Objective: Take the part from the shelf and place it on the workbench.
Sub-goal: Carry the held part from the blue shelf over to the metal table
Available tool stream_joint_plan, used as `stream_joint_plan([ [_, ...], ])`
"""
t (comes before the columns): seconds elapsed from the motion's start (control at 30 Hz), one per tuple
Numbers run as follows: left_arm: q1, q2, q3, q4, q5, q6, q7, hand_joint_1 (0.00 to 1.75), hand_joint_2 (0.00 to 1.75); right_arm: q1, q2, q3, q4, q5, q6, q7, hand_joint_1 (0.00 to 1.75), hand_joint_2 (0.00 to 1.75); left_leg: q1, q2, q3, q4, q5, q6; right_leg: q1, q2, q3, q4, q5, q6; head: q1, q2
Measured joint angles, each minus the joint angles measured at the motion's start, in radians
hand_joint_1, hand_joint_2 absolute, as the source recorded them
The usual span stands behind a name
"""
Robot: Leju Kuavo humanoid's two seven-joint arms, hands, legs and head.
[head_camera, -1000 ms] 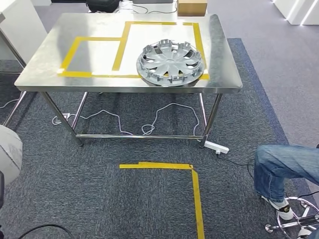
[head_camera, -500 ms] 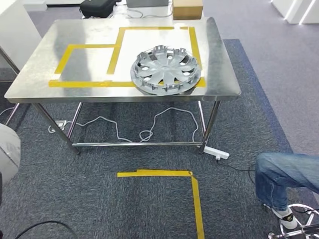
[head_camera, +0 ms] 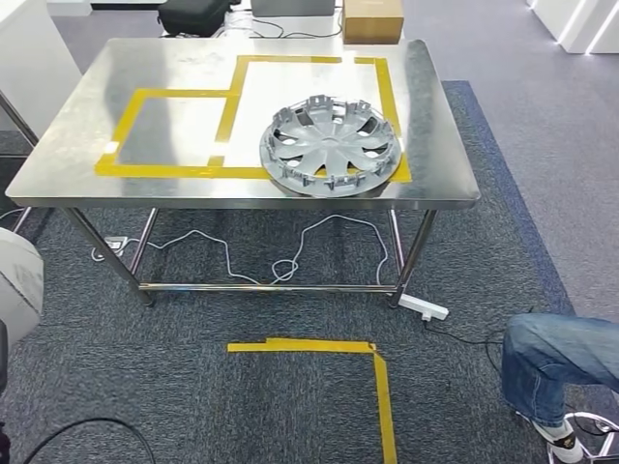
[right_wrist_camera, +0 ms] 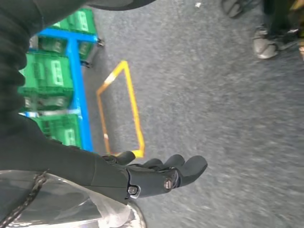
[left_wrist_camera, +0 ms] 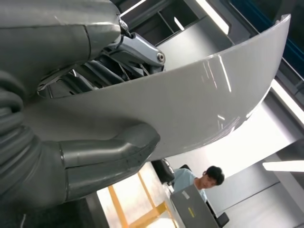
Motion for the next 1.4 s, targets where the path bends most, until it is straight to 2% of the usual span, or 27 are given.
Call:
stream_joint_plan([
  [0.03, -0.002, 0.001, -0.002, 0.001, 0.000, 0.000, 0.001, 1.75, 1.75, 0.000, 0.000, 0.000, 0.000, 0.000, 0.001, -0.002, 0.00, 1.75, -0.001, 0.000, 0.003, 0.003, 0.000, -0.007, 0.002, 0.000, 0.002, -0.004, -0.008, -0.008, 0.000, 0.000],
  [0.13, -0.008, 0.005, -0.010, 0.002, 0.000, 0.003, 0.003, 1.75, 1.75, 0.003, 0.000, -0.001, 0.000, 0.001, 0.001, -0.003, 0.00, 1.75, 0.001, 0.001, -0.001, 0.044, -0.002, -0.023, -0.003, 0.001, 0.030, -0.013, 0.001, -0.026, -0.001, 0.000],
  [0.2, -0.017, 0.010, -0.014, 0.004, -0.002, 0.004, 0.006, 1.75, 1.75, 0.002, 0.000, -0.001, 0.000, 0.002, 0.001, -0.003, 0.00, 1.75, 0.003, 0.003, -0.048, 0.135, -0.033, -0.032, -0.006, 0.001, 0.048, -0.016, -0.005, -0.032, -0.004, 0.000],
  [0.27, -0.025, 0.015, -0.021, 0.007, -0.007, 0.005, 0.010, 1.75, 1.75, 0.001, 0.000, -0.001, 0.000, 0.003, 0.001, -0.005, 0.00, 1.75, 0.006, 0.003, -0.116, 0.242, -0.086, -0.040, -0.006, 0.002, 0.057, -0.016, -0.016, -0.036, -0.005, 0.000],
  [0.3, -0.028, 0.017, -0.026, 0.010, -0.010, 0.005, 0.014, 1.75, 1.75, 0.002, 0.000, -0.001, 0.000, 0.004, 0.001, -0.006, 0.00, 1.75, 0.006, 0.003, -0.138, 0.269, -0.101, -0.043, -0.006, 0.002, 0.064, -0.016, -0.022, -0.036, -0.004, 0.000],
  [0.33, -0.030, 0.019, -0.032, 0.012, -0.015, 0.006, 0.017, 1.75, 1.75, 0.002, 0.000, -0.001, 0.000, 0.005, 0.001, -0.006, 0.00, 1.75, 0.007, 0.003, -0.147, 0.264, -0.093, -0.044, -0.006, 0.002, 0.072, -0.016, -0.028, -0.036, -0.005, 0.000],
  [0.37, -0.033, 0.021, -0.037, 0.014, -0.018, 0.006, 0.020, 1.75, 1.75, 0.003, 0.000, -0.001, 0.000, 0.005, 0.001, -0.005, 0.00, 1.75, 0.007, 0.004, -0.139, 0.226, -0.061, -0.043, -0.006, 0.003, 0.082, -0.016, -0.035, -0.034, -0.005, 0.000],
  [0.43, -0.038, 0.024, -0.046, 0.018, -0.021, 0.006, 0.024, 1.75, 1.75, 0.003, 0.000, -0.001, 0.000, 0.006, 0.002, -0.004, 0.00, 1.75, 0.006, 0.004, -0.105, 0.108, 0.023, -0.036, -0.006, 0.004, 0.099, -0.016, -0.049, -0.029, -0.004, 0.000],
  [0.5, -0.043, 0.027, -0.054, 0.023, -0.024, 0.007, 0.028, 1.75, 1.75, 0.002, 0.000, -0.001, 0.000, 0.009, 0.004, -0.005, 0.00, 1.75, 0.000, 0.005, -0.087, 0.034, 0.041, -0.024, -0.004, 0.004, 0.102, -0.017, -0.060, -0.019, -0.004, 0.000],
  [0.57, -0.051, 0.030, -0.064, 0.028, -0.028, 0.008, 0.030, 1.75, 1.75, 0.002, 0.000, -0.001, 0.000, 0.014, 0.006, -0.006, 0.00, 1.75, -0.002, 0.004, -0.082, 0.018, 0.035, -0.008, -0.002, 0.003, 0.107, -0.012, -0.062, -0.003, -0.005, 0.000],
  [0.63, -0.065, 0.032, -0.073, 0.032, -0.031, 0.009, 0.031, 1.75, 1.75, 0.001, 0.000, -0.001, 0.000, 0.019, 0.007, -0.003, 0.00, 1.75, 0.001, 0.003, -0.066, 0.011, 0.048, 0.007, -0.002, 0.001, 0.105, 0.012, -0.068, 0.011, -0.003, 0.000],
  [0.67, -0.076, 0.034, -0.078, 0.033, -0.032, 0.009, 0.031, 1.75, 1.75, -0.001, 0.000, -0.001, 0.000, 0.021, 0.007, -0.001, 0.00, 1.75, 0.003, 0.004, -0.057, 0.008, 0.046, 0.012, -0.002, 0.001, 0.090, 0.041, -0.079, 0.014, 0.000, 0.000],
  [0.7, -0.087, 0.036, -0.084, 0.035, -0.033, 0.009, 0.033, 1.75, 1.75, -0.004, 0.000, -0.001, 0.000, 0.022, 0.008, -0.001, 0.00, 1.75, 0.004, 0.004, -0.052, 0.006, 0.042, 0.017, -0.003, 0.002, 0.060, 0.090, -0.099, 0.016, 0.002, 0.000],
  [0.77, -0.108, 0.040, -0.093, 0.039, -0.032, 0.010, 0.037, 1.75, 1.75, -0.007, 0.000, -0.001, 0.000, 0.023, 0.008, -0.005, 0.00, 1.75, 0.002, 0.003, -0.046, 0.007, 0.033, 0.022, -0.002, 0.002, -0.022, 0.209, -0.145, 0.019, 0.005, 0.000],
  [0.8, -0.117, 0.042, -0.098, 0.042, -0.031, 0.010, 0.041, 1.75, 1.75, -0.006, 0.000, -0.001, 0.000, 0.025, 0.009, -0.007, 0.00, 1.75, 0.001, 0.003, -0.041, 0.007, 0.027, 0.023, -0.002, 0.002, -0.057, 0.248, -0.154, 0.021, 0.005, 0.000],
  [0.83, -0.125, 0.044, -0.102, 0.044, -0.031, 0.009, 0.044, 1.75, 1.75, -0.005, 0.000, -0.001, 0.000, 0.027, 0.009, -0.006, 0.00, 1.75, 0.000, 0.002, -0.035, 0.007, 0.021, 0.023, -0.002, 0.002, -0.076, 0.255, -0.144, 0.021, 0.005, 0.000],
  [0.87, -0.132, 0.046, -0.107, 0.047, -0.031, 0.009, 0.047, 1.75, 1.75, -0.004, 0.000, -0.001, 0.000, 0.028, 0.009, -0.004, 0.00, 1.75, -0.001, 0.001, -0.025, 0.007, 0.014, 0.022, -0.001, 0.002, -0.077, 0.226, -0.113, 0.020, 0.005, 0.000],
  [0.93, -0.152, 0.052, -0.117, 0.052, -0.030, 0.009, 0.053, 1.75, 1.75, -0.002, -0.001, 0.000, 0.000, 0.031, 0.010, -0.001, 0.00, 1.75, -0.001, 0.000, -0.003, 0.006, -0.003, 0.019, 0.002, 0.001, -0.044, 0.109, -0.024, 0.010, 0.004, 0.000],
  [1.0, -0.177, 0.058, -0.130, 0.060, -0.030, 0.009, 0.061, 1.75, 1.75, -0.003, -0.004, 0.000, 0.000, 0.034, 0.012, -0.004, 0.00, 1.75, -0.001, 0.000, 0.009, 0.004, -0.018, 0.010, 0.010, -0.001, -0.018, 0.025, -0.001, -0.004, 0.004, 0.000],
  [1.07, -0.197, 0.063, -0.142, 0.069, -0.030, 0.008, 0.067, 1.75, 1.75, -0.003, -0.006, 0.001, 0.000, 0.035, 0.013, -0.009, 0.00, 1.75, -0.001, 0.001, 0.019, 0.009, -0.021, -0.004, 0.015, -0.001, -0.009, 0.005, -0.012, -0.020, 0.002, 0.000],
  [1.13, -0.213, 0.067, -0.152, 0.076, -0.029, 0.008, 0.071, 1.75, 1.75, -0.002, -0.006, 0.002, 0.000, 0.037, 0.014, -0.008, 0.00, 1.75, -0.001, 0.002, 0.026, 0.028, -0.022, -0.015, 0.011, 0.000, 0.019, -0.008, -0.002, -0.034, 0.001, 0.000],
  [1.17, -0.222, 0.070, -0.157, 0.078, -0.029, 0.008, 0.073, 1.75, 1.75, -0.002, -0.006, 0.002, 0.000, 0.038, 0.014, -0.005, 0.00, 1.75, 0.000, 0.003, 0.018, 0.052, -0.030, -0.019, 0.007, 0.000, 0.035, -0.014, -0.004, -0.039, -0.001, 0.000],
  [1.23, -0.239, 0.075, -0.165, 0.084, -0.028, 0.008, 0.076, 1.75, 1.75, -0.004, -0.007, 0.003, 0.000, 0.039, 0.014, -0.006, 0.00, 1.75, 0.003, 0.004, -0.031, 0.145, -0.072, -0.030, 0.004, 0.002, 0.058, -0.021, -0.013, -0.044, -0.003, 0.000],
  [1.3, -0.246, 0.078, -0.170, 0.090, -0.028, 0.006, 0.078, 1.75, 1.75, -0.006, -0.007, 0.003, 0.000, 0.039, 0.014, -0.008, 0.00, 1.75, 0.007, 0.004, -0.100, 0.242, -0.115, -0.038, 0.004, 0.005, 0.074, -0.021, -0.028, -0.044, -0.004, 0.000],
  [1.33, -0.247, 0.080, -0.172, 0.093, -0.030, 0.006, 0.080, 1.75, 1.75, -0.005, -0.007, 0.003, 0.000, 0.039, 0.015, -0.009, 0.00, 1.75, 0.008, 0.004, -0.123, 0.258, -0.116, -0.039, 0.003, 0.006, 0.084, -0.021, -0.037, -0.043, -0.004, 0.000],
  [1.37, -0.249, 0.082, -0.176, 0.097, -0.033, 0.006, 0.084, 1.75, 1.75, -0.004, -0.007, 0.003, 0.000, 0.039, 0.015, -0.007, 0.00, 1.75, 0.008, 0.004, -0.130, 0.240, -0.093, -0.039, 0.003, 0.007, 0.097, -0.021, -0.046, -0.042, -0.004, 0.000],
  [1.4, -0.252, 0.086, -0.180, 0.100, -0.037, 0.006, 0.087, 1.75, 1.75, -0.003, -0.007, 0.003, 0.000, 0.039, 0.015, -0.004, 0.00, 1.75, 0.007, 0.004, -0.125, 0.192, -0.050, -0.037, 0.003, 0.008, 0.111, -0.021, -0.057, -0.041, -0.004, 0.000],
])
